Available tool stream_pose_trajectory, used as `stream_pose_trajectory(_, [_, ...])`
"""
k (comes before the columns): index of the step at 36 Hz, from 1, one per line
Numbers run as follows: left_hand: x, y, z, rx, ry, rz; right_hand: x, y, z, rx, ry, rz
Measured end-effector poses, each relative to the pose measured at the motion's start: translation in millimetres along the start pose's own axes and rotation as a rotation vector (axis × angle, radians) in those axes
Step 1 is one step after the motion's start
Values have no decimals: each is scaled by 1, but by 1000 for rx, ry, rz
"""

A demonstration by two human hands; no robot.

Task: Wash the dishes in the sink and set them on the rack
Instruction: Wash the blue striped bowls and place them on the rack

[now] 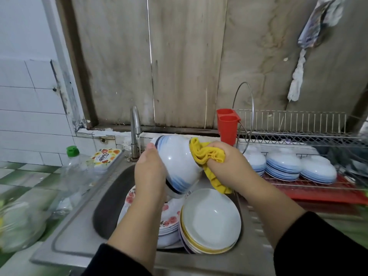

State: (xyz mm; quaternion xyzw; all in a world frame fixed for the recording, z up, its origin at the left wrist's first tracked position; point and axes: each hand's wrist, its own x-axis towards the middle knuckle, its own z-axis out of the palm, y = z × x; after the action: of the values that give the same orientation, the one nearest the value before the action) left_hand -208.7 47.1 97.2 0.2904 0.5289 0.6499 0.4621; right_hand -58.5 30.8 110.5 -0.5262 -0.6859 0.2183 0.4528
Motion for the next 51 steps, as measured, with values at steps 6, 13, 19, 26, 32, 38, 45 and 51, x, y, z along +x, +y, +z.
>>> stream_pose_trajectory(6, [2, 12, -10, 81, 93, 119, -7, 0, 2, 354, -96, 77])
stream_pose_trajectory(13, [-8, 3, -10, 307, -13, 190, -2, -3, -10, 810, 50, 308])
stream_pose_trajectory(19, [-19, 2, -2, 412, -171, 302, 5, -20, 24, -335, -246, -233])
stream_pose_trajectory(26, [-32, 10, -8, 435, -243, 331, 50, -24, -5, 112, -211, 242])
stream_pose_trajectory(32, [-23, 5, -12, 421, -293, 306, 17, -40, 41, -443, -57, -411])
stream_pose_trajectory(38, [-27, 10, -19, 377, -257, 268, 44, -25, 8, 277, -292, 212])
stream_pose_trajectory(45, [-29, 18, -17, 131, -151, 172, 29, 5, 16, 966, -262, 651])
stream_pose_trajectory(51, [-37, 13, -3, 39, 10, 357, 4, 9, 48, 1497, -137, 828])
